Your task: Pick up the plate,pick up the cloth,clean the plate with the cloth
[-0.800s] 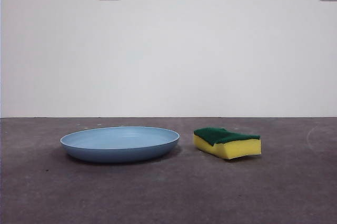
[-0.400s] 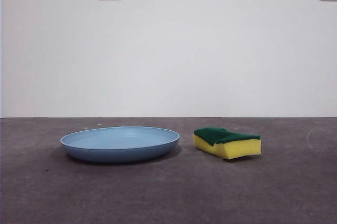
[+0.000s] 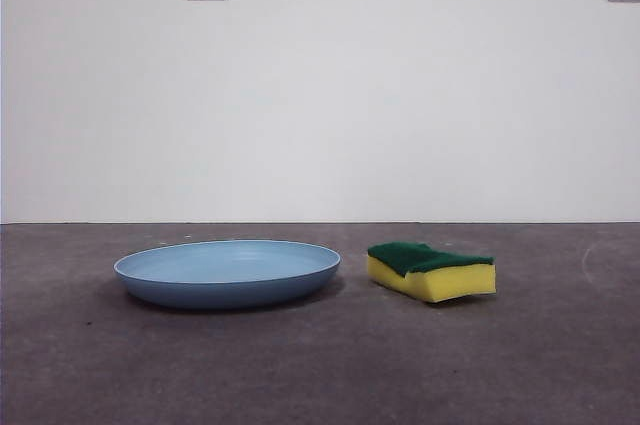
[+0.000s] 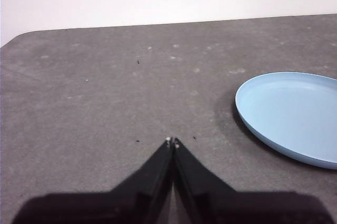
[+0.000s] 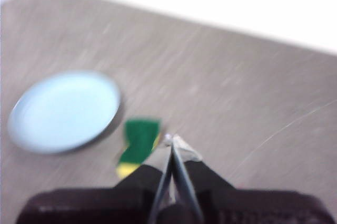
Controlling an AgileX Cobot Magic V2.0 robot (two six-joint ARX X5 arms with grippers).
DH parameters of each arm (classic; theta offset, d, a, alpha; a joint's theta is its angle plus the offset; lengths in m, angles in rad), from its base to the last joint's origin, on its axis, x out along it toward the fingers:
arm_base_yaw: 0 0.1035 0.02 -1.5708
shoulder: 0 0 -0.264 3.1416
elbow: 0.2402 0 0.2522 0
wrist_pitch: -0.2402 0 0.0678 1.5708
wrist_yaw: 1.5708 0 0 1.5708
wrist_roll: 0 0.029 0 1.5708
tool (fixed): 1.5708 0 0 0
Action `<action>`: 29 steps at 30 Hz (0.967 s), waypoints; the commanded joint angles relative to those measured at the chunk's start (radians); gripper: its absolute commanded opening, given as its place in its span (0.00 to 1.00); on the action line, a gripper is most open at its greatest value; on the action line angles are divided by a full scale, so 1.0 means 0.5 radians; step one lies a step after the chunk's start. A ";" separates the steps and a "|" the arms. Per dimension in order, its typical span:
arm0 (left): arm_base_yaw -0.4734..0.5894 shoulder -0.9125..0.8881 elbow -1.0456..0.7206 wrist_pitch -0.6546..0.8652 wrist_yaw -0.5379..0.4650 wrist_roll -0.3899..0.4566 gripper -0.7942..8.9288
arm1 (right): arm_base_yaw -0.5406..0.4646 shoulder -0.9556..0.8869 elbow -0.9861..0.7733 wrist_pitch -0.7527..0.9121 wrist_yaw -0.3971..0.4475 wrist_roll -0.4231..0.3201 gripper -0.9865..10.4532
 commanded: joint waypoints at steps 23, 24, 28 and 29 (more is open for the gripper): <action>0.005 -0.005 -0.027 0.001 0.000 0.005 0.08 | -0.838 -0.819 -1.262 0.951 -0.595 0.159 0.09; 0.005 -0.005 -0.027 0.001 0.000 0.005 0.08 | -0.833 -0.859 -1.308 0.953 -0.534 0.214 0.09; 0.005 -0.005 -0.027 0.002 0.000 0.005 0.08 | -0.797 -1.008 -1.476 0.954 -0.210 0.433 0.09; 0.005 -0.005 -0.027 0.002 0.001 0.005 0.08 | -0.787 -1.014 -1.501 0.963 -0.164 0.461 0.09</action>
